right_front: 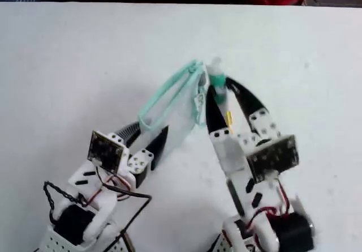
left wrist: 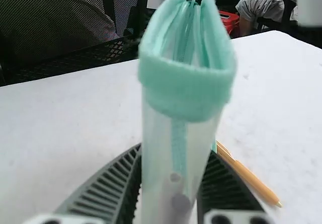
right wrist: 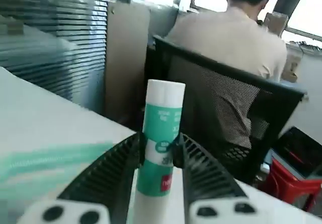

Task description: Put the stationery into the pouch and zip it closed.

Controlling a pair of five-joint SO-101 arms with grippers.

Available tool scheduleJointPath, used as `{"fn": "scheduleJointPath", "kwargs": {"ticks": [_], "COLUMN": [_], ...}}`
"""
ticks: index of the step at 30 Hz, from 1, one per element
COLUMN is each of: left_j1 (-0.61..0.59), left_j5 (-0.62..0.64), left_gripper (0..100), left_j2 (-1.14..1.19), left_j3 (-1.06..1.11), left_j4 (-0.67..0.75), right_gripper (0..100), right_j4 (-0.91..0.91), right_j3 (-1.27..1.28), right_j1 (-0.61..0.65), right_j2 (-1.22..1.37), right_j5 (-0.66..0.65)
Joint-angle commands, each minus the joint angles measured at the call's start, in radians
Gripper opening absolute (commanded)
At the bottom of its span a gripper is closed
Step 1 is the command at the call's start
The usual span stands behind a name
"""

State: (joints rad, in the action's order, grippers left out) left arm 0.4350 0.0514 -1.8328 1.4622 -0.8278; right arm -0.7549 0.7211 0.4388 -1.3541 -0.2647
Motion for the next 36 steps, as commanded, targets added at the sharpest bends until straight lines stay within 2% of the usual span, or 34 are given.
{"fn": "scheduleJointPath", "kwargs": {"ticks": [1,6,12,21,27,36], "left_j1": [0.018,0.016,0.010,0.010,0.013,0.012], "left_j5": [0.011,0.011,0.011,0.017,0.014,0.017], "left_gripper": [14,14,14,15,14,15], "left_j2": [0.005,0.005,0.005,0.005,0.005,0.005], "left_j3": [0.002,0.002,-0.005,-0.005,-0.005,-0.002], "left_j4": [0.000,0.000,0.000,0.000,0.000,0.000], "right_gripper": [1.8,1.8,1.8,1.8,1.8,1.8], "right_j4": [0.065,0.125,0.157,0.174,0.173,0.130], "right_j3": [-0.193,-0.308,-0.259,-0.052,-0.051,-0.049], "right_j1": [0.073,0.162,0.203,0.200,0.199,0.200], "right_j2": [0.232,0.414,0.495,0.358,0.219,0.205], "right_j5": [-0.009,-0.009,-0.008,-0.008,-0.008,-0.008]}}
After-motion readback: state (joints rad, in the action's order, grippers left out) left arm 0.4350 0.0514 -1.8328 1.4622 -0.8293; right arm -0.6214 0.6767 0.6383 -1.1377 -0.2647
